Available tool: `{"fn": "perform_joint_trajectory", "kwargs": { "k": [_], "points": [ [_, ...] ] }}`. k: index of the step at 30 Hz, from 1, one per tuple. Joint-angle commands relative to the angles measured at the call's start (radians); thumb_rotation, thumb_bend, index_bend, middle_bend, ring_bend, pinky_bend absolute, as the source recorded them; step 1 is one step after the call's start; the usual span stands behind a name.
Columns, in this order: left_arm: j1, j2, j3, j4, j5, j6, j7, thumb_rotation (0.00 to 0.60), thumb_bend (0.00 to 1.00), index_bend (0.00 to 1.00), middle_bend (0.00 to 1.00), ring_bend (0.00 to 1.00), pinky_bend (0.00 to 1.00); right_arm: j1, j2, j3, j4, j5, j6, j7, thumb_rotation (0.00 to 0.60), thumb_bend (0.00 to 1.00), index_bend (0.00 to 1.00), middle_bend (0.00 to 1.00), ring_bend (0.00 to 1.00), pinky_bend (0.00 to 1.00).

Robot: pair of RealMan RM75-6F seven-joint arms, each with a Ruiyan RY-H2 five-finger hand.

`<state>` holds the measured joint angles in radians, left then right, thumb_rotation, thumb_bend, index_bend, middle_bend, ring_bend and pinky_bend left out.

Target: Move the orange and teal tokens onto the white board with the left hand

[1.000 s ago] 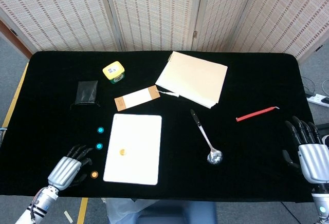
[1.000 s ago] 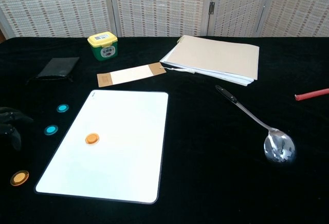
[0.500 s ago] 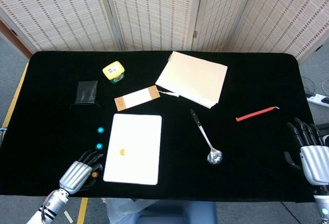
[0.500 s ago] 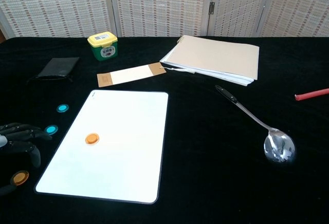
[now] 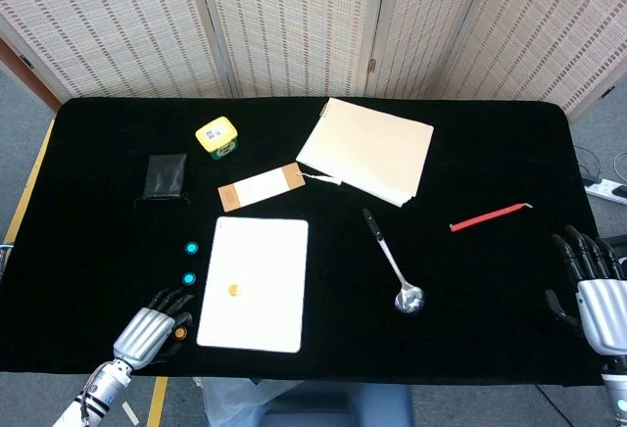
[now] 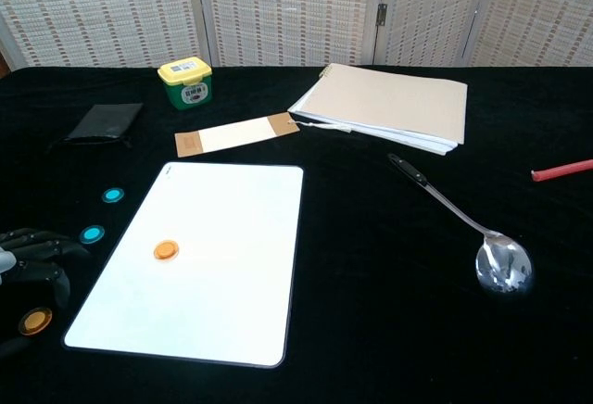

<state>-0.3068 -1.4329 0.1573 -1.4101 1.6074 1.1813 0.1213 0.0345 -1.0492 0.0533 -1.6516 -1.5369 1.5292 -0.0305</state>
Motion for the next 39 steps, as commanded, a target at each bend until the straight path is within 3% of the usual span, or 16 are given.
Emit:
{"fn": "perform_joint_trajectory", "kwargs": {
  "k": [1, 15, 23, 31, 39],
  "points": [
    [0.002, -0.002, -0.001, 0.006, -0.003, -0.003, -0.004, 0.600, 0.40, 0.43, 0.14, 0.01, 0.00, 0.001, -0.001, 0.000, 0.001, 0.001, -0.001, 0.000, 0.600, 0.43, 0.00, 0.00, 0.00, 0.00],
    [0.003, -0.011, -0.018, 0.029, -0.002, 0.007, -0.029, 0.600, 0.40, 0.52, 0.15, 0.03, 0.00, -0.004, -0.003, 0.001, 0.004, 0.007, 0.002, 0.000, 0.600, 0.43, 0.00, 0.00, 0.00, 0.00],
    [-0.043, 0.035, -0.070, -0.040, -0.011, -0.008, -0.069, 0.600, 0.41, 0.51, 0.15, 0.03, 0.00, -0.001, -0.001, 0.007, 0.019, 0.011, 0.001, 0.020, 0.600, 0.43, 0.00, 0.00, 0.00, 0.00],
    [-0.145, 0.028, -0.137, -0.110, -0.030, -0.109, -0.038, 0.600, 0.41, 0.51, 0.15, 0.03, 0.00, 0.004, -0.002, 0.007, 0.032, 0.015, -0.009, 0.034, 0.600, 0.43, 0.00, 0.00, 0.00, 0.00],
    [-0.256, -0.042, -0.200, -0.108, -0.100, -0.248, 0.033, 0.600, 0.41, 0.50, 0.15, 0.00, 0.00, -0.002, 0.000, 0.008, 0.032, 0.018, -0.001, 0.035, 0.600, 0.43, 0.00, 0.00, 0.00, 0.00]
  ]
}}
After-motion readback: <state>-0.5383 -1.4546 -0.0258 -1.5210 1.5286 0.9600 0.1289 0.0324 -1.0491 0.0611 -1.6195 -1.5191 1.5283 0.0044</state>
